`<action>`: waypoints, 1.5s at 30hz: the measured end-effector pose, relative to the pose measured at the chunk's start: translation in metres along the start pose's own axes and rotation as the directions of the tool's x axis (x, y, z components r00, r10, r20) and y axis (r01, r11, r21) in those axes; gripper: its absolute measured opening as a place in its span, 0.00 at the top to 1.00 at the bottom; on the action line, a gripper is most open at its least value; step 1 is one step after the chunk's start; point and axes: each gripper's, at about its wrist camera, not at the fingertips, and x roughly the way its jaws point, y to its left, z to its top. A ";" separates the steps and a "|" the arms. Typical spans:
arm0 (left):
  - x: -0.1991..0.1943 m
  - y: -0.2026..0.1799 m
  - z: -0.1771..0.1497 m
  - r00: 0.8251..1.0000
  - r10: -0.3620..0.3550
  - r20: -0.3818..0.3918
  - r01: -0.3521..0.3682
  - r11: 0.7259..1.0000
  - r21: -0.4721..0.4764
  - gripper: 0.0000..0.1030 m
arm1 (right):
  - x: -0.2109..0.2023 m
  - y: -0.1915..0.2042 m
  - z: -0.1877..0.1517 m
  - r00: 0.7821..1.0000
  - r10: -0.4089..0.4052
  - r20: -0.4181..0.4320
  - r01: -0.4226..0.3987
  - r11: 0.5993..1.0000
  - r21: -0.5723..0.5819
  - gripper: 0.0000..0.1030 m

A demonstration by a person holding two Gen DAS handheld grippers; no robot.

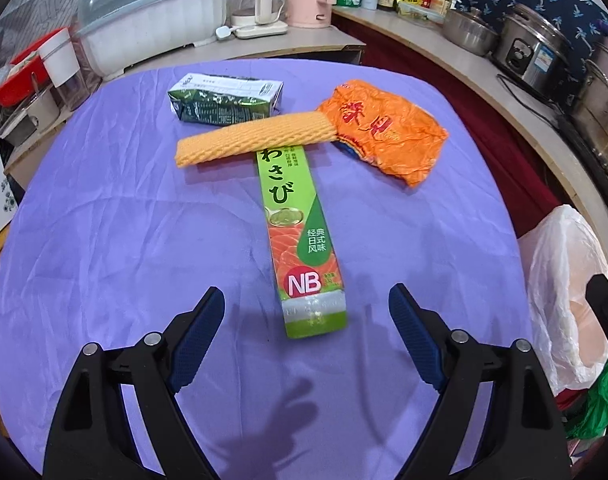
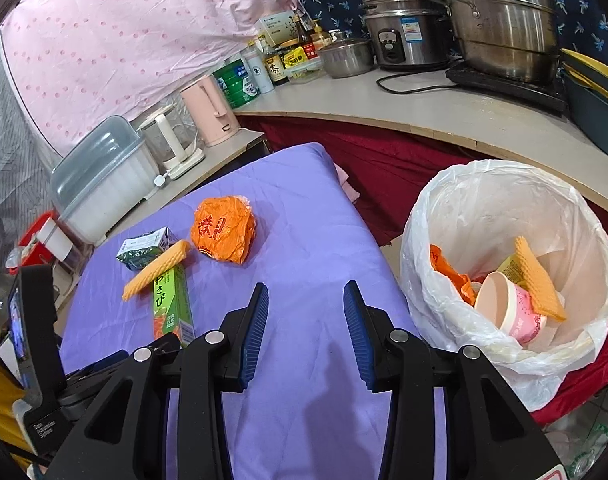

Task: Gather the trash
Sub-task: 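Grasp the green NB wasabi box with the left tool while the right tool grasps the orange snack bag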

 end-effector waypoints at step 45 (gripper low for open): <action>0.015 0.061 -0.010 0.992 -0.086 -0.089 0.087 0.996 0.011 0.63 | 0.152 0.077 0.042 0.981 0.129 -0.147 -0.136 0.990 -0.034 0.96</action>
